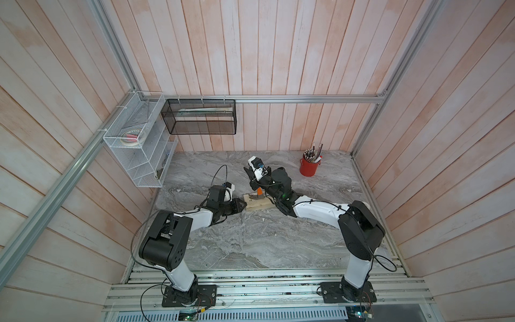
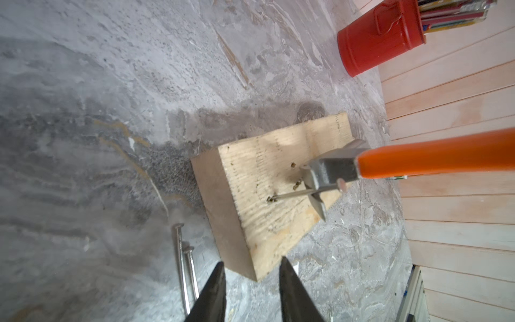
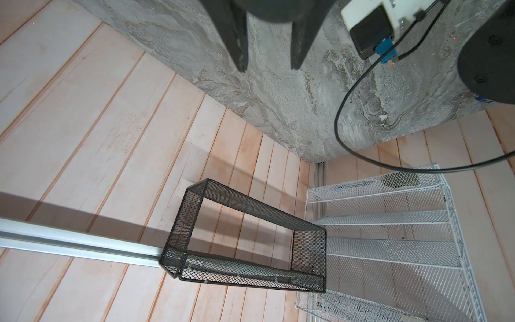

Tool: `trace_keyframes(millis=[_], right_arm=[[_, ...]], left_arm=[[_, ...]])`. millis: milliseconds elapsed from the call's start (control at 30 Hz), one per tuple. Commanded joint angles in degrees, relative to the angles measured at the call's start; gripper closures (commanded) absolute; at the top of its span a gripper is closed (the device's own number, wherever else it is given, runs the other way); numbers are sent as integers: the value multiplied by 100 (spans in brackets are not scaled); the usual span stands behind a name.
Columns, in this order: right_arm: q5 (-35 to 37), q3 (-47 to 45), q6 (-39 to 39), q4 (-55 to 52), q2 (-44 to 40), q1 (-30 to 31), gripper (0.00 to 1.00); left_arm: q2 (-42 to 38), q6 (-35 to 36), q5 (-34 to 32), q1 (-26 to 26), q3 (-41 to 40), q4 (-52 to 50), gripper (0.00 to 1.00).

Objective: Use a claw hammer to pull out a nail
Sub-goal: Remove the nail from the mounting plate.

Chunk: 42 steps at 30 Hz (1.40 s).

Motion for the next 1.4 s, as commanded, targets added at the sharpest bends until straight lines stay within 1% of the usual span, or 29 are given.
trace_keyframes(millis=[0, 100, 233, 400, 533, 933, 1367], right_arm=[[-18, 298, 9, 403, 35, 39, 100], [-6, 216, 190, 605, 40, 32, 100], [110, -39, 618, 1031, 5, -13, 100], [112, -523, 1318, 1732, -48, -166, 100], [16, -798, 1860, 2057, -57, -321, 100], [-156, -1459, 2491, 3030, -110, -562, 100], [-257, -1799, 2990, 3530, -53, -771, 100]], left_arm=[[190, -35, 158, -15, 197, 271, 66], [286, -35, 218, -16, 217, 337, 66], [377, -52, 230, -17, 188, 400, 66], [434, -79, 277, -17, 148, 482, 66], [472, -70, 281, -16, 138, 491, 66], [639, -11, 267, -17, 171, 426, 66], [812, 70, 178, -12, 217, 229, 66]])
